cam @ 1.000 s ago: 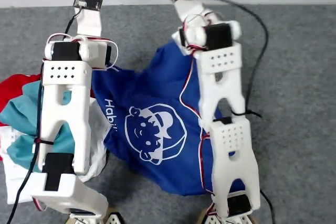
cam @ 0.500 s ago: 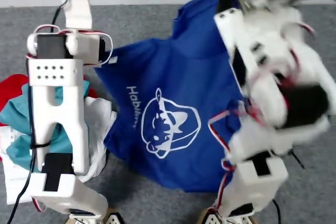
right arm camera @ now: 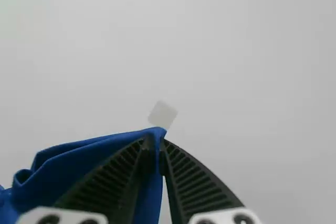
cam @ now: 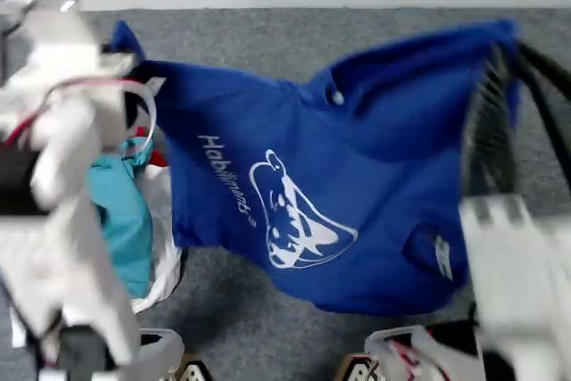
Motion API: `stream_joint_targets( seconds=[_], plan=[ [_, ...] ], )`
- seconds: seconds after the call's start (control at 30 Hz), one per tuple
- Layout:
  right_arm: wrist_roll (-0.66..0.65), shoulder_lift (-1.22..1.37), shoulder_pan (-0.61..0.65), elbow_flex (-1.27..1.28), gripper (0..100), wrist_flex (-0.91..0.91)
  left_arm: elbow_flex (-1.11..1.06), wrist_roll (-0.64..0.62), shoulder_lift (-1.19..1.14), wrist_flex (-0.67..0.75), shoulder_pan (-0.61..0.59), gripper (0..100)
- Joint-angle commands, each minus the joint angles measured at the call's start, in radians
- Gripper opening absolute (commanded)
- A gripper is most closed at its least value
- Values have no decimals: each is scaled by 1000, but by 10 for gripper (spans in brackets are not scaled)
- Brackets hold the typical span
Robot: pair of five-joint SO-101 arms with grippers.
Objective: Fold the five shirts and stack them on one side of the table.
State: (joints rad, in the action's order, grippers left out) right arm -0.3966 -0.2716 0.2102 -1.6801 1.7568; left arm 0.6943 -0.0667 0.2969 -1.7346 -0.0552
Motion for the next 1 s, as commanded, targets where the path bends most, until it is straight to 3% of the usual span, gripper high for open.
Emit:
stream_joint_targets(
  seconds=[0.0,0.1,0.3,0.57,0.8,0.97],
  plan=[
    [-9,-56,-15,8,8,39,31,-11,147,-20,-2,12],
    [-9,-116,-27,8,8,39,31,-9,236,-20,-2,12],
    [38,-206,-208,8,8,35,31,-11,353,-18,-3,12],
    [41,-206,-214,183,8,25,-73,-11,365,9,-3,12],
    [38,-140,-213,468,8,-108,-418,-2,365,264,-9,12],
    [41,-54,-211,686,8,-315,-549,-2,287,489,-11,12]
  ],
)
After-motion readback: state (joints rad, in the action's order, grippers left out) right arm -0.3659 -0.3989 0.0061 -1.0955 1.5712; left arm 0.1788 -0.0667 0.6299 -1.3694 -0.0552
